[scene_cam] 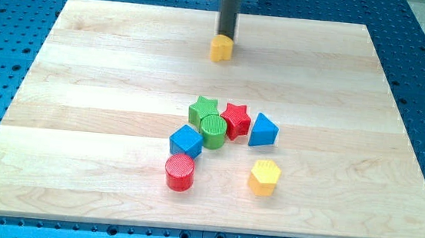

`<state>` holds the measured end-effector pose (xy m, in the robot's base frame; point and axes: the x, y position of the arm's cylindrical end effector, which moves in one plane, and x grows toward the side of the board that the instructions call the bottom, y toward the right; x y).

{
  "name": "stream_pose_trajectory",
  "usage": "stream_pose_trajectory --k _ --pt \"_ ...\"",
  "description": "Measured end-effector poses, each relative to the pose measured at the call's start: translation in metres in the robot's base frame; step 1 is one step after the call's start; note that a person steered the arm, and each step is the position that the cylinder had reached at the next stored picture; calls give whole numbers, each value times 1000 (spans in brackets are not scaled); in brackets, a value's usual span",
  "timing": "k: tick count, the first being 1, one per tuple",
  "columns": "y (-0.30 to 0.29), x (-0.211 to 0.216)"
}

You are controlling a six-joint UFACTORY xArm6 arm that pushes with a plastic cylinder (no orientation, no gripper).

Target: Keep heart at top left corner

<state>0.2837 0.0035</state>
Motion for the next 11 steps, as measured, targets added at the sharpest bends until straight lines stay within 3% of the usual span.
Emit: stream_pose_trajectory --k 1,2,3,4,5,6,7,9,11 --pt "54 10" --pt "7 40" --pt "-89 19" --pt "-142 -27" --pt "-109 4" --pt "-137 17" --pt "-196 -17" --pt "-209 -41" --pt "-191 -34"
